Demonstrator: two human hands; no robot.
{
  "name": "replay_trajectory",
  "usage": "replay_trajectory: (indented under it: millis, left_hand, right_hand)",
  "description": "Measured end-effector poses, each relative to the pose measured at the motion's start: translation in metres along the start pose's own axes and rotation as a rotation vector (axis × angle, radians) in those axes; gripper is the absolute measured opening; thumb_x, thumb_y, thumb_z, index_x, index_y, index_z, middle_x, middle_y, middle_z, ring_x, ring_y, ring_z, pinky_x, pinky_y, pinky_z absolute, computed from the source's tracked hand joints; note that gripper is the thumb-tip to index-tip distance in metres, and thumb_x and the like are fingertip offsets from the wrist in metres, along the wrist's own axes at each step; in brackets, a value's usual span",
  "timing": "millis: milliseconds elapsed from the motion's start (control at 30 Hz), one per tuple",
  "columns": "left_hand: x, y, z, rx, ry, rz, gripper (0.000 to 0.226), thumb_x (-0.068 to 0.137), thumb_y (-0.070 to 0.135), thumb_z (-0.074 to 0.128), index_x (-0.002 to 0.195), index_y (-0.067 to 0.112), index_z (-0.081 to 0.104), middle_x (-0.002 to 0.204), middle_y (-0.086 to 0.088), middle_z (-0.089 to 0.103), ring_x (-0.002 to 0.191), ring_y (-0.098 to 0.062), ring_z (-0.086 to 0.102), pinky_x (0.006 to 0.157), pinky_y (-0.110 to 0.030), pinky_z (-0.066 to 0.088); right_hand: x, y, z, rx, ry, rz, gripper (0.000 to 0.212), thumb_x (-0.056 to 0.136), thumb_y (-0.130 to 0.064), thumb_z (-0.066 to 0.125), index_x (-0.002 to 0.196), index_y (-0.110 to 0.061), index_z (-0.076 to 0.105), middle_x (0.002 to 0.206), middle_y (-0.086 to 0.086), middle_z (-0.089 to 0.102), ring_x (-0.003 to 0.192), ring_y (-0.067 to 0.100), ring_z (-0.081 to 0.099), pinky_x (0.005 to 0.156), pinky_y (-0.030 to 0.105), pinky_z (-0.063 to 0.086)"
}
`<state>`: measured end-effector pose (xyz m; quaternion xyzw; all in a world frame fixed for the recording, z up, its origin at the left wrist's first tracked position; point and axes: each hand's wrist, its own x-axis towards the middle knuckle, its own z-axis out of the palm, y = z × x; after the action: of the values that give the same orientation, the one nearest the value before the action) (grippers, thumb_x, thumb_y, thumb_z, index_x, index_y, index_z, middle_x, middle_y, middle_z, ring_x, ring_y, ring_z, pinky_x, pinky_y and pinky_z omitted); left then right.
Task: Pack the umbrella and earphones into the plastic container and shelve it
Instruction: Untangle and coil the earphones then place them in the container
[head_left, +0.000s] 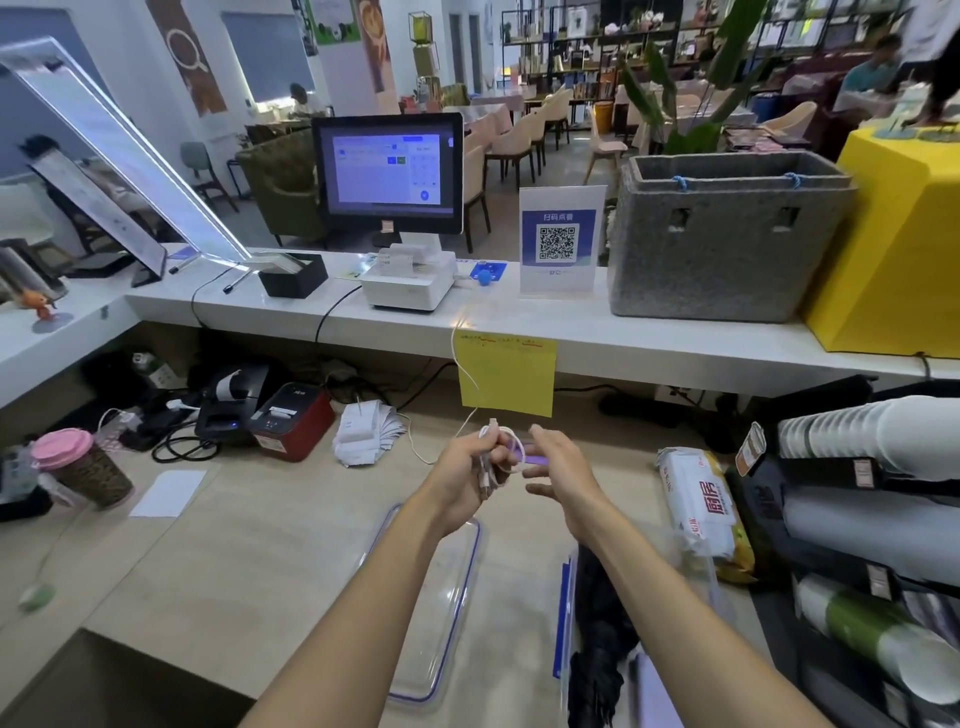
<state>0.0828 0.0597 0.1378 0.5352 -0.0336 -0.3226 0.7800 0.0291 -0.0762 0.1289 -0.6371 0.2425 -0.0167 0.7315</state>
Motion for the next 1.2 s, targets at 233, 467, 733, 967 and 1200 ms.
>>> replay_trajectory:
  millis: [233,467,733,967,1200]
  left_hand:
    - [-0.007,0.004,-0.004,-0.114,-0.014,-0.08,0.028,0.102,0.024,0.052,0.077,0.012,0.056,0.054,0.004,0.045,0.059,-0.014,0.056,0.068,-0.027,0.05]
    - [-0.006,-0.006,-0.001,0.42,0.143,0.126,0.031,0.099,0.024,0.056,0.071,0.017,0.068,0.064,-0.001,0.062,0.065,-0.018,0.06,0.062,-0.028,0.049]
    - [-0.002,-0.014,-0.002,0.148,0.094,0.025,0.04,0.108,0.034,0.04,0.112,0.004,0.065,0.097,-0.008,0.076,0.09,-0.016,0.074,0.071,-0.028,0.058]
    - [-0.007,-0.014,-0.018,0.162,0.13,-0.004,0.046,0.108,0.038,0.038,0.114,0.001,0.065,0.092,-0.013,0.075,0.074,-0.019,0.072,0.063,-0.03,0.055]
    - [-0.02,-0.013,-0.048,0.26,0.164,-0.093,0.052,0.106,0.051,0.032,0.097,0.01,0.062,0.056,0.002,0.049,0.041,-0.007,0.03,0.038,-0.017,0.023]
  right_hand:
    - [-0.009,0.001,0.018,0.172,-0.247,0.04,0.041,0.105,-0.04,0.043,0.097,-0.015,0.074,0.079,0.001,0.068,0.079,0.018,0.065,0.079,0.036,0.058]
    - [-0.006,0.011,0.023,-0.233,0.007,-0.22,0.044,0.1,-0.036,0.053,0.063,-0.017,0.067,0.06,-0.003,0.064,0.063,0.016,0.056,0.065,0.036,0.046]
    - [-0.008,0.004,0.026,-0.457,0.088,-0.4,0.021,0.096,-0.032,0.063,0.097,-0.021,0.08,0.083,-0.007,0.077,0.084,0.012,0.07,0.076,0.034,0.055]
    - [-0.003,0.003,0.026,-0.634,0.091,-0.446,0.023,0.088,-0.038,0.072,0.101,-0.022,0.081,0.079,-0.016,0.066,0.092,0.015,0.059,0.074,0.028,0.046]
    - [-0.002,0.018,0.046,-0.339,-0.212,-0.218,0.035,0.093,-0.022,0.066,0.126,-0.032,0.066,0.116,0.001,0.066,0.088,0.014,0.067,0.074,0.027,0.053]
